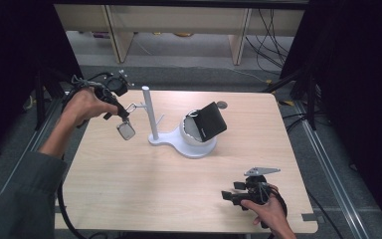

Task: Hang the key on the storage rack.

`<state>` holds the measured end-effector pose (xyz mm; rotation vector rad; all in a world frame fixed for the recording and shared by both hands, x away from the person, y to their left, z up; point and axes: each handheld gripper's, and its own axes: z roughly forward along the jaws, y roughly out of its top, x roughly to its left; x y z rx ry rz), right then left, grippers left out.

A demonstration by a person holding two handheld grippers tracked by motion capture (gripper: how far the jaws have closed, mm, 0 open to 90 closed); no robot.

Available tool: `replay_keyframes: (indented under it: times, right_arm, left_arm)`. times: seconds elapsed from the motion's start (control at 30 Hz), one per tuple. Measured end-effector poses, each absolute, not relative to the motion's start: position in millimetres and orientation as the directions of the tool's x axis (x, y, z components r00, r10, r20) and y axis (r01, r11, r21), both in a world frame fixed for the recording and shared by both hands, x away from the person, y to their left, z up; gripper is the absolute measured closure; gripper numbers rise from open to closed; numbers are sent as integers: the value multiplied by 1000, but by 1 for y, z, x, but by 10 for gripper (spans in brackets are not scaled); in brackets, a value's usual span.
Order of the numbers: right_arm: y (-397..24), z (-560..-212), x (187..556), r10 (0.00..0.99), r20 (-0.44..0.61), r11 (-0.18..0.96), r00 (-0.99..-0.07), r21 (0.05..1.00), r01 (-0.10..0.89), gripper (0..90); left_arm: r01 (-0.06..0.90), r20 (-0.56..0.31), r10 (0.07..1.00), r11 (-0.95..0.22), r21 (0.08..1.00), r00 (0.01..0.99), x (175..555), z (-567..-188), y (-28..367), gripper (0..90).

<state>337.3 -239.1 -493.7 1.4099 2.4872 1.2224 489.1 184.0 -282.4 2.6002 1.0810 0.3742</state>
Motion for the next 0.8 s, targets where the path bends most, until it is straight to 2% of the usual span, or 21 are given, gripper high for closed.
replay_keyframes:
  times: [0.17, 0.8]
  right_arm:
    - [-238, -493, 336, 732, 358, 270, -580, 629, 729, 305]
    - [-238, -493, 337, 723, 360, 276, -590, 632, 724, 304]
  left_arm:
    - [643, 127, 720, -673, 366, 682, 498, -286, 180, 751]
    - [646, 112, 725, -664, 376, 680, 508, -302, 175, 750]
